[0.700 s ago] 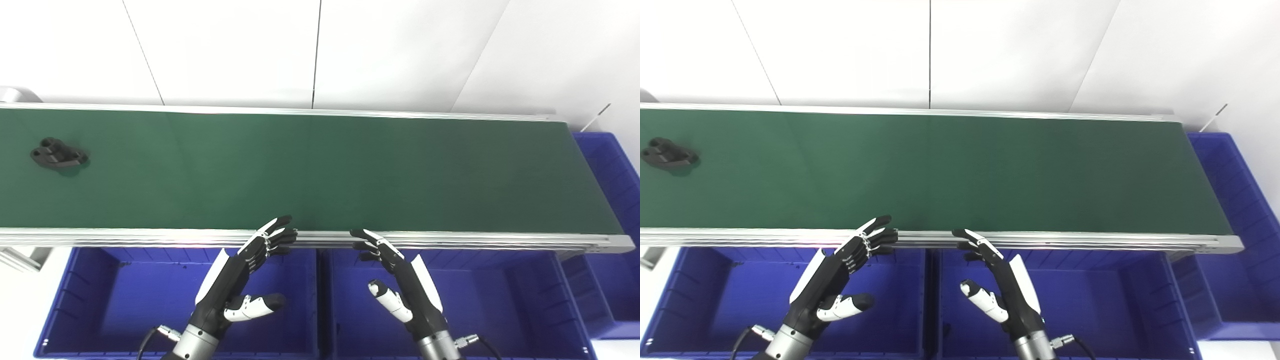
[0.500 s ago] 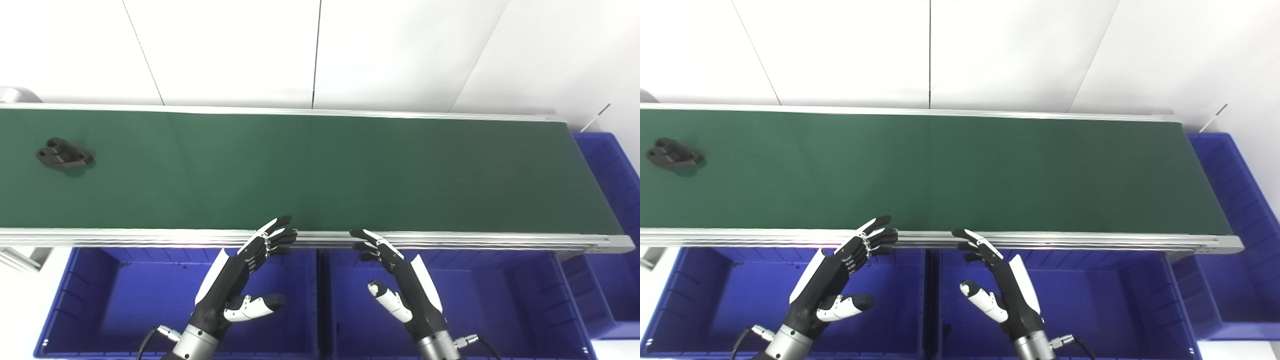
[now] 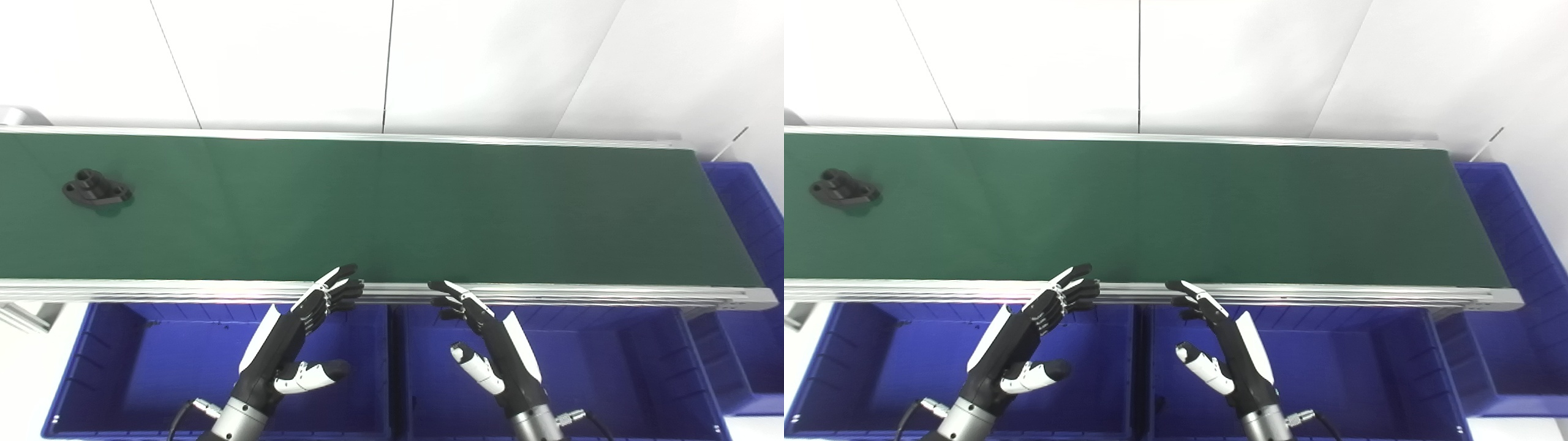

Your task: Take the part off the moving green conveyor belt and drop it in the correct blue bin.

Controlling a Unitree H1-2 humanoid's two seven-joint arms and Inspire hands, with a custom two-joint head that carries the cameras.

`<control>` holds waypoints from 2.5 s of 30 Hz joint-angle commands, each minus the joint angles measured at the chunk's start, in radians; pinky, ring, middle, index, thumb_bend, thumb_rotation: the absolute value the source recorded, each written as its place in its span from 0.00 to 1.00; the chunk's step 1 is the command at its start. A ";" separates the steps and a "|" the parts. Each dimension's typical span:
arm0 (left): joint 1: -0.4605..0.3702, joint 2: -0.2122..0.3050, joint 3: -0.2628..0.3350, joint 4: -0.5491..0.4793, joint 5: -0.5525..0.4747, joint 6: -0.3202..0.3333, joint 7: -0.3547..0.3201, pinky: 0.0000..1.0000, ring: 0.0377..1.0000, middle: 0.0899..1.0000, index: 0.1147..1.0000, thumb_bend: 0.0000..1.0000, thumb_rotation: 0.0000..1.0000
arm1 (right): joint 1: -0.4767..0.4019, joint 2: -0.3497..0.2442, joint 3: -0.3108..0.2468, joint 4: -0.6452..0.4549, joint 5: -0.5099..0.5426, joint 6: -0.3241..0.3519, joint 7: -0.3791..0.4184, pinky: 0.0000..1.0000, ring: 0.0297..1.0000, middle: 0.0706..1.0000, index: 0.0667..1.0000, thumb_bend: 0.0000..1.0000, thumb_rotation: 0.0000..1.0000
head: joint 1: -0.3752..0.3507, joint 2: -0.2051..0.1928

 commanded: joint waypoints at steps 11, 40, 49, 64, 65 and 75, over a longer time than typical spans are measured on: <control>-0.012 0.002 -0.001 -0.012 -0.006 -0.033 0.001 0.78 0.82 0.83 0.89 0.87 0.70 | -0.002 0.005 -0.001 -0.020 0.010 -0.018 0.006 0.72 0.78 0.85 0.81 0.79 1.00 | 0.000 0.002; -0.030 -0.031 -0.023 0.157 0.018 -0.127 0.027 0.74 0.79 0.80 0.83 0.89 0.63 | -0.033 -0.027 -0.006 0.171 0.042 -0.140 -0.031 0.68 0.77 0.84 0.80 0.81 1.00 | 0.125 -0.243; -0.046 -0.040 -0.029 0.195 0.019 -0.127 0.040 0.73 0.78 0.78 0.82 0.91 0.60 | -0.057 -0.058 0.026 0.207 0.052 -0.140 -0.075 0.67 0.77 0.84 0.79 0.80 1.00 | 0.158 -0.282; -0.053 -0.036 -0.044 0.208 0.016 -0.128 0.052 0.72 0.79 0.78 0.82 0.92 0.59 | -0.068 -0.087 0.068 0.225 0.063 -0.140 -0.123 0.66 0.76 0.84 0.79 0.83 1.00 | 0.167 -0.297; -0.052 -0.037 -0.044 0.208 0.015 -0.128 0.052 0.72 0.79 0.78 0.82 0.93 0.59 | -0.068 -0.088 0.069 0.224 0.067 -0.140 -0.122 0.66 0.77 0.84 0.79 0.83 1.00 | 0.167 -0.297; -0.057 -0.038 -0.052 0.215 0.023 -0.128 0.058 0.73 0.79 0.78 0.82 0.92 0.59 | -0.070 -0.116 0.093 0.203 0.048 -0.140 -0.160 0.65 0.75 0.84 0.79 0.81 1.00 | 0.173 -0.300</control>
